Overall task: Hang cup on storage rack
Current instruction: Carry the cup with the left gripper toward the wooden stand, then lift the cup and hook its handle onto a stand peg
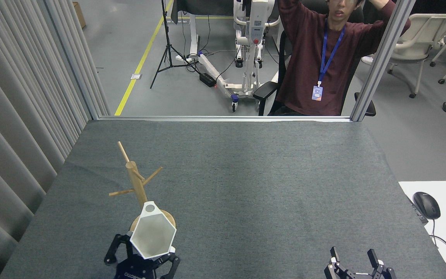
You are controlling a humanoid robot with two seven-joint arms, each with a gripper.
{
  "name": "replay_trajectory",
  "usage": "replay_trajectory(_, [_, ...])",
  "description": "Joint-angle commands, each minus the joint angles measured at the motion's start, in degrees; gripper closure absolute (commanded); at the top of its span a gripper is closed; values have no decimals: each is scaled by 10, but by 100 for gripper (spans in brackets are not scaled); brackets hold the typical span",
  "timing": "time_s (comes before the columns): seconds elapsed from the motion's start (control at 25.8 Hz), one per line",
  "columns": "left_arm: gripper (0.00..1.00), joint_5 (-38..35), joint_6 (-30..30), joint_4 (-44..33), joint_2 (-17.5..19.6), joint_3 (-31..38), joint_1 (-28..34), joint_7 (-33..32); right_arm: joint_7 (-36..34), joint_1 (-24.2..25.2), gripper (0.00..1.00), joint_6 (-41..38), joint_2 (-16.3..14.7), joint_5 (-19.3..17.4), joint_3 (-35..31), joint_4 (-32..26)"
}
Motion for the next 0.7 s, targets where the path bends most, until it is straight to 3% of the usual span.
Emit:
replay_trajectory(0.0, [83, 0, 26, -7, 1, 48, 6, -4, 0, -1, 1, 0, 1, 2, 1, 0])
replay_trajectory(0.12, [83, -27, 41, -3, -4, 102, -3, -14, 0, 0, 1, 0, 3, 2, 1, -1])
replay_trajectory(0.27, [83, -143, 45, 28, -22, 156, -32, -31, 0, 2, 1, 1, 2, 2, 0, -1])
replay_trajectory(0.5, [84, -215, 61, 49, -30, 159, -60, -30, 1, 0, 1, 4, 6, 4, 1, -2])
replay_trajectory(0.66, [84, -221, 62, 50, -32, 159, -66, -30, 1, 0, 1, 4, 4, 4, 1, -2])
